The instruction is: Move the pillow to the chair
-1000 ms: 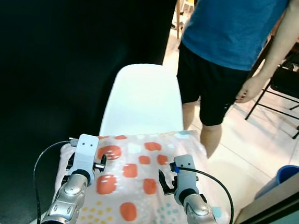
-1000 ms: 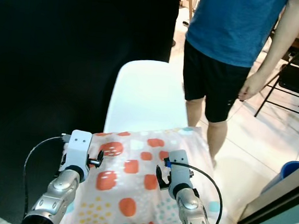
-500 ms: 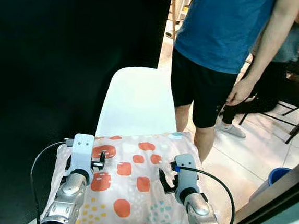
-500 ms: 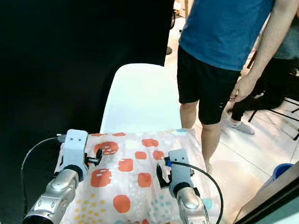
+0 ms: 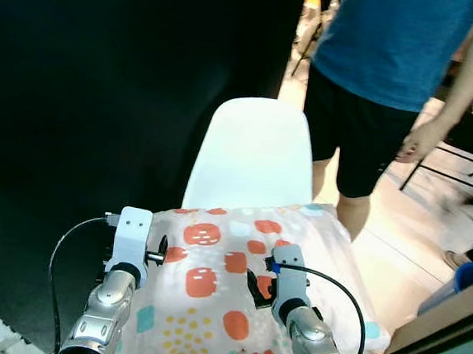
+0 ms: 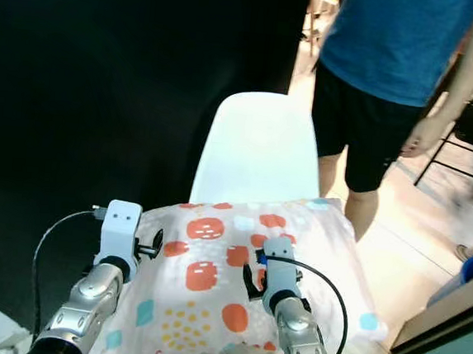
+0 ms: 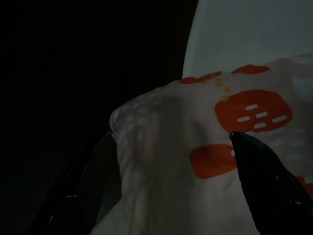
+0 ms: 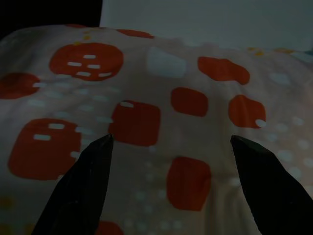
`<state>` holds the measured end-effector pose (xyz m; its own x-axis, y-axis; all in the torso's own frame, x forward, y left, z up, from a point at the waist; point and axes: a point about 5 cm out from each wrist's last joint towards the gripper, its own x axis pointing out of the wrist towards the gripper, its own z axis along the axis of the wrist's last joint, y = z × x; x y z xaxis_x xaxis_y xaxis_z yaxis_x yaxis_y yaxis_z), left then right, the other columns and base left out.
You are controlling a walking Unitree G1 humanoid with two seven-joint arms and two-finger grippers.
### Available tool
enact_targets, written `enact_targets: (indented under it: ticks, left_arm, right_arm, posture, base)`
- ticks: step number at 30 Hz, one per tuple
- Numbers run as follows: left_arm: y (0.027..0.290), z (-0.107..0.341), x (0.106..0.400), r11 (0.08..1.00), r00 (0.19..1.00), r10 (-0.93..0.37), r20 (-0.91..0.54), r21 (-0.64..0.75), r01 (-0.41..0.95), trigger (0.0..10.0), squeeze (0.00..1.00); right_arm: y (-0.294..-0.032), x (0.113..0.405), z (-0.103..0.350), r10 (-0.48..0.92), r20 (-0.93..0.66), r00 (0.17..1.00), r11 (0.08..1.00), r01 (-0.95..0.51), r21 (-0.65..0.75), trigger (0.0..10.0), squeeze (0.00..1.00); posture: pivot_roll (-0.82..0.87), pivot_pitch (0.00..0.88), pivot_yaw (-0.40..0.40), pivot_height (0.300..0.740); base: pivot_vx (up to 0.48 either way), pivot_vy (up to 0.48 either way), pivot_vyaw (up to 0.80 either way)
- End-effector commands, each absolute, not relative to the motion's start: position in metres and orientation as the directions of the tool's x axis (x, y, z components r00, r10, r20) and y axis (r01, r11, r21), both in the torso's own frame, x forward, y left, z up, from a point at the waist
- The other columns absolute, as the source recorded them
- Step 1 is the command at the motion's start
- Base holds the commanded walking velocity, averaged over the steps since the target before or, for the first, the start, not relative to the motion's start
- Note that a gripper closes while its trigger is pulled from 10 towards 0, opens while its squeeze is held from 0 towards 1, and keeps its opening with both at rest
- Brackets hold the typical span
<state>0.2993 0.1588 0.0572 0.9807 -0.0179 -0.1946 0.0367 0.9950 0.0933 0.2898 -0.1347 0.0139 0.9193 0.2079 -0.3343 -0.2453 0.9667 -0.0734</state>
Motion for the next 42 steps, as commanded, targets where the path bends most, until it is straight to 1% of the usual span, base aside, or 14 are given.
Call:
enact_targets:
  ticks: [1,6,11,16,21,27,42]
  left_arm:
    - [0.1533,0.0560,0.2994,0.991,0.978,-0.044,-0.203,0.112,0.068,10.0,0.00]
    - [0.1499,0.0546,0.2996,0.989,0.975,-0.062,-0.212,0.119,0.089,10.0,0.00]
    - [0.1493,0.0530,0.2990,0.992,0.975,-0.058,-0.215,0.093,0.080,10.0,0.00]
    - [0.1492,0.0527,0.2981,0.991,0.974,-0.066,-0.218,0.097,0.088,10.0,0.00]
    - [0.1507,0.0522,0.2978,0.991,0.974,-0.061,-0.220,0.099,0.085,10.0,0.00]
    - [0.1493,0.0518,0.2987,0.990,0.972,-0.072,-0.223,0.102,0.096,10.0,0.00]
    - [0.1462,0.0526,0.3009,0.990,0.972,-0.083,-0.220,0.095,0.106,10.0,0.00]
  right_arm:
    - [-0.1403,0.2872,0.0099,0.184,-0.353,0.917,0.973,-0.220,-0.065,10.0,0.00]
    - [-0.1423,0.2877,0.0102,0.176,-0.352,0.919,0.975,-0.212,-0.066,10.0,0.00]
    - [-0.1439,0.2876,0.0093,0.164,-0.363,0.917,0.979,-0.195,-0.052,10.0,0.00]
    - [-0.1438,0.2870,0.0093,0.167,-0.363,0.917,0.978,-0.199,-0.053,10.0,0.00]
    - [-0.1409,0.2865,0.0097,0.185,-0.356,0.916,0.975,-0.216,-0.050,10.0,0.00]
    - [-0.1424,0.2851,0.0093,0.172,-0.362,0.916,0.979,-0.198,-0.036,10.0,0.00]
    - [-0.1471,0.2837,0.0075,0.153,-0.385,0.910,0.981,-0.187,-0.052,10.0,0.00]
  posture:
    - [0.01,0.067,-0.050,0.740]
    - [0.01,0.069,-0.045,0.740]
    - [0.00,0.070,-0.042,0.740]
    - [0.00,0.071,-0.042,0.740]
    - [0.00,0.071,-0.035,0.740]
    - [-0.01,0.074,-0.024,0.740]
    - [-0.01,0.070,-0.030,0.740]
  base:
    - [0.000,0.000,0.00]
    - [0.000,0.000,0.00]
    - [0.000,0.000,0.00]
    - [0.000,0.000,0.00]
    - [0.000,0.000,-0.70]
    - [0.000,0.000,-0.80]
    - [0.000,0.000,-0.80]
